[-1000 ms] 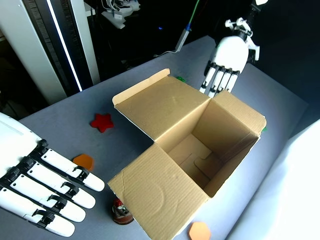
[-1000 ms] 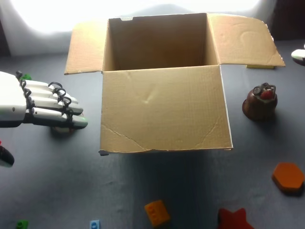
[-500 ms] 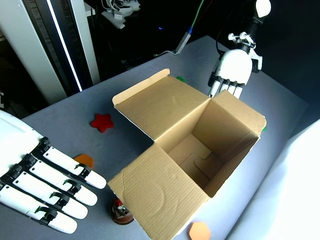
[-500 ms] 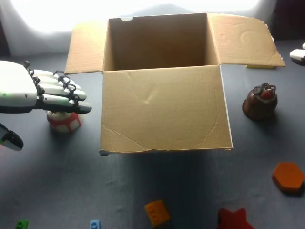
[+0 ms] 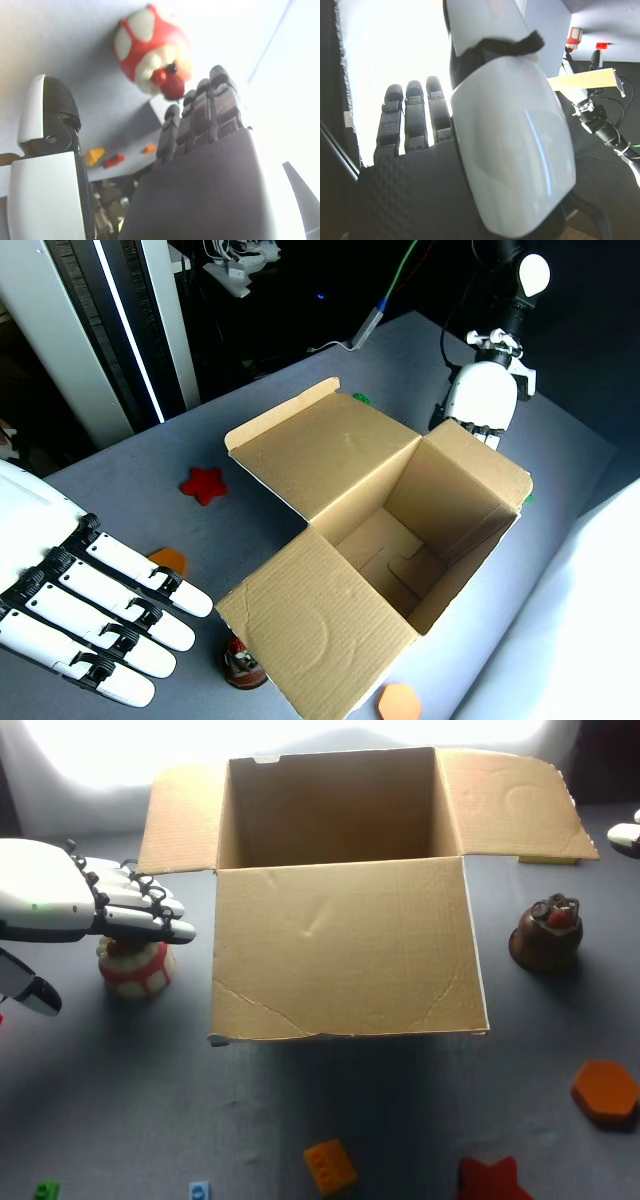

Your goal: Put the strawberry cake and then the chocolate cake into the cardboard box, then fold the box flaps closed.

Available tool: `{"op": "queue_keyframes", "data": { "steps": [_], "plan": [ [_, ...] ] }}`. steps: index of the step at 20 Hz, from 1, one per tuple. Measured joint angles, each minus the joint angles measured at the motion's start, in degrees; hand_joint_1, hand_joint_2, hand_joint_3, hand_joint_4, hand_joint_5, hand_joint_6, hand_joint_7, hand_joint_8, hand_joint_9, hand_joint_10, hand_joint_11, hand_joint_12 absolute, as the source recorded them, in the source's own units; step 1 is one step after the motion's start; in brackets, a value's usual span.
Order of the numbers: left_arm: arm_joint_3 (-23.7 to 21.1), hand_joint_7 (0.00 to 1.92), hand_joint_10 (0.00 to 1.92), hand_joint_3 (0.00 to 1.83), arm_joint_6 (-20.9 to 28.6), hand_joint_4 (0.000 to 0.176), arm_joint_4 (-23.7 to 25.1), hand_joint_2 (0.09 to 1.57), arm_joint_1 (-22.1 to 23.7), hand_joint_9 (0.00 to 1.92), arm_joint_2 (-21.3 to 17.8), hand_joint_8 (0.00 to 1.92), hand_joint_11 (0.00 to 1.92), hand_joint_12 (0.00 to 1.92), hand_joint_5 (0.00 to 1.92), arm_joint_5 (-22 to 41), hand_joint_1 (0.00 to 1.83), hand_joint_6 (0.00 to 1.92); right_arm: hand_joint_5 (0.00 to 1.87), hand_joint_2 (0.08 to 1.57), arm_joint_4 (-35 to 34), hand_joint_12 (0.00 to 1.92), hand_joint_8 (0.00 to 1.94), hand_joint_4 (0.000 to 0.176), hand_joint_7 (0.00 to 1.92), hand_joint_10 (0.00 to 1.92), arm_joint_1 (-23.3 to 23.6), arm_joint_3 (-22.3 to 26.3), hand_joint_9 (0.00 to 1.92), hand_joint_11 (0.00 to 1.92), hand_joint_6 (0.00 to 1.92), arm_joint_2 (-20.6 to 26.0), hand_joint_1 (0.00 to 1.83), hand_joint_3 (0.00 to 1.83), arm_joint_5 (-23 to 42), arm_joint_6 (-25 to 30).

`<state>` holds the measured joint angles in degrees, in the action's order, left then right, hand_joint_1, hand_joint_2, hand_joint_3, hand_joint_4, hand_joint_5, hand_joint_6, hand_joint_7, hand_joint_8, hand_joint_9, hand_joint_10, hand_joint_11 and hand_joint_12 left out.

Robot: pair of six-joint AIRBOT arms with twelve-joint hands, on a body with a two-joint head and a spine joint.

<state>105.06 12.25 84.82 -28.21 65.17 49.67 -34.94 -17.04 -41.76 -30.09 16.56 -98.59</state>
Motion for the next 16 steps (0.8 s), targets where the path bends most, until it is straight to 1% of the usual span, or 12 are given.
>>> {"op": "queue_keyframes", "data": {
  "steps": [1,3,5,6,8,9,12,14,16],
  "plan": [
    [0.4,0.00,0.00,0.00,0.0,0.078,0.0,0.98,0.0,0.00,0.5,0.00,0.00,0.18,0.00,-0.1,1.15,0.00,0.00,0.98,0.0,0.00,0.00,0.029,0.00,0.00,0.0,0.0,0.00,0.00,0.00,0.0,1.21,0.00,0.0,-0.1],
    [1.6,0.00,0.00,0.00,0.0,0.076,0.2,0.98,0.0,0.00,1.6,0.00,0.00,0.20,0.00,0.1,1.13,0.00,0.00,0.98,0.0,0.00,0.00,0.030,0.00,0.00,0.3,0.0,0.00,0.00,0.00,0.0,1.23,0.00,-0.1,-0.1],
    [2.9,0.00,0.00,0.00,0.4,0.081,0.5,0.97,0.1,0.00,2.9,0.00,0.00,0.20,0.00,0.2,1.16,0.00,0.00,0.98,0.0,0.00,0.00,0.027,0.00,0.00,0.4,0.0,0.00,0.00,0.00,0.0,1.21,0.00,0.1,-0.2],
    [3.5,0.00,0.00,0.00,0.6,0.079,0.7,0.97,0.2,0.01,3.4,0.00,0.00,0.22,0.00,0.1,1.15,0.00,0.00,0.99,0.0,0.00,0.00,0.026,0.00,0.00,0.4,0.0,0.00,0.00,0.00,0.0,1.19,0.01,0.2,-0.2],
    [4.8,0.00,0.00,0.00,0.7,0.079,1.2,0.96,0.3,0.00,4.4,0.00,0.00,0.21,0.00,0.1,1.15,0.00,0.00,0.99,0.0,0.00,0.00,0.020,0.00,0.00,0.4,0.0,0.00,0.00,0.00,0.0,1.19,0.01,0.1,-0.2],
    [5.4,0.00,0.00,0.00,0.7,0.078,1.5,0.98,0.4,0.00,5.0,0.00,0.00,0.20,0.00,0.2,1.14,0.00,0.00,0.99,0.0,0.00,0.00,0.024,0.00,0.00,0.4,0.0,0.00,0.00,0.00,0.0,1.19,0.01,0.1,-0.3],
    [7.1,0.00,0.00,0.00,0.7,0.074,1.7,0.99,0.4,0.00,6.4,0.00,0.00,0.19,0.00,0.2,1.15,0.00,0.00,0.98,0.0,0.00,0.00,0.023,0.00,0.00,0.4,0.0,0.00,0.00,0.00,0.0,1.18,0.00,0.1,-0.3],
    [7.8,0.00,0.00,0.01,0.7,0.074,2.2,1.00,0.7,0.01,7.2,0.00,0.00,0.23,0.00,0.2,1.12,0.00,0.00,1.00,0.0,0.00,0.00,0.021,0.00,0.00,0.4,0.0,0.00,0.00,0.00,0.0,1.17,0.01,0.1,-0.3],
    [8.2,0.00,0.00,0.00,0.7,0.070,2.0,0.99,0.8,0.03,7.7,0.00,0.00,0.31,0.00,0.3,1.12,0.00,0.00,1.00,0.0,0.00,0.00,0.023,0.00,0.00,0.4,0.0,0.00,0.00,0.00,0.0,1.17,0.01,0.1,-0.3]
  ]
}}
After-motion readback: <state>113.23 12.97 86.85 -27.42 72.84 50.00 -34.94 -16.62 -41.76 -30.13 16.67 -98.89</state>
